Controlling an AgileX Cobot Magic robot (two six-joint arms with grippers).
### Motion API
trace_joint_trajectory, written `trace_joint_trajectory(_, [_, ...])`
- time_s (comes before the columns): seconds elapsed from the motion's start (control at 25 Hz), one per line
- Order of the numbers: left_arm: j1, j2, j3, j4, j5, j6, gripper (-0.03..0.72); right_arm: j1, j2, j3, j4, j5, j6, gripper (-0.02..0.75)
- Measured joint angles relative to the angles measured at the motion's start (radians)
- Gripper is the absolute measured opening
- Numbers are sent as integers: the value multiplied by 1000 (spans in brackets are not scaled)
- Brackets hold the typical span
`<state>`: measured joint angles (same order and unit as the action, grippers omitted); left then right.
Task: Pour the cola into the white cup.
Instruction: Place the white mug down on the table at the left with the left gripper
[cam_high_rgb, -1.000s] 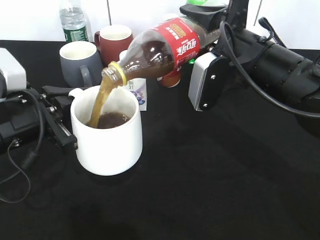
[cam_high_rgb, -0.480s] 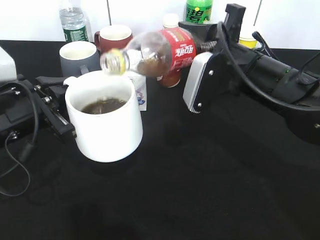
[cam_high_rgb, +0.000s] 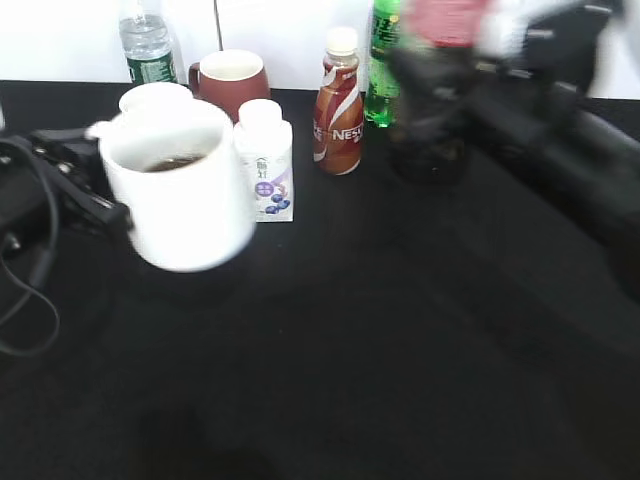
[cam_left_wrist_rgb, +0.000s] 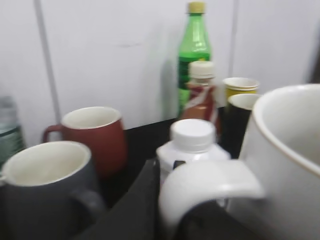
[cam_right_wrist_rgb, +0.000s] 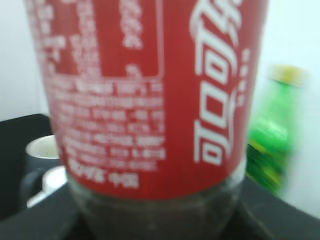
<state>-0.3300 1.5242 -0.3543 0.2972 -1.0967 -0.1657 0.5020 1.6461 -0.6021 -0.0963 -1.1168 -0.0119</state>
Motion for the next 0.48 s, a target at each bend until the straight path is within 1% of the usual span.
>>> trace_joint_trajectory(0.12, [100, -87, 3, -84, 97, 60, 42, 0, -118, 147, 193, 7, -3, 384])
trace_joint_trajectory(0.16, [122, -98, 3, -92, 100, 67, 42, 0, -157, 188, 254, 7, -26, 384])
trace_joint_trajectory(0.24, [208, -118, 3, -98, 102, 79, 42, 0, -218, 242, 338, 9, -72, 384])
trace_joint_trajectory(0.28, [261, -118, 3, -102, 103, 81, 42, 0, -244, 253, 360, 11, -96, 384])
trace_joint_trajectory(0.32, [337, -118, 3, -118, 108, 83, 42, 0, -264, 255, 368, 11, -132, 384])
trace_joint_trajectory(0.4, [431, -93, -6, -137, 106, 86, 42, 0, -268, 255, 370, 15, -183, 384])
trace_joint_trajectory(0.44, [464, -55, -27, -140, 106, 88, 42, 0, -268, 255, 370, 15, -186, 384])
trace_joint_trajectory(0.48, [483, -3, -56, -144, 106, 90, 42, 0, -268, 255, 370, 15, -186, 384])
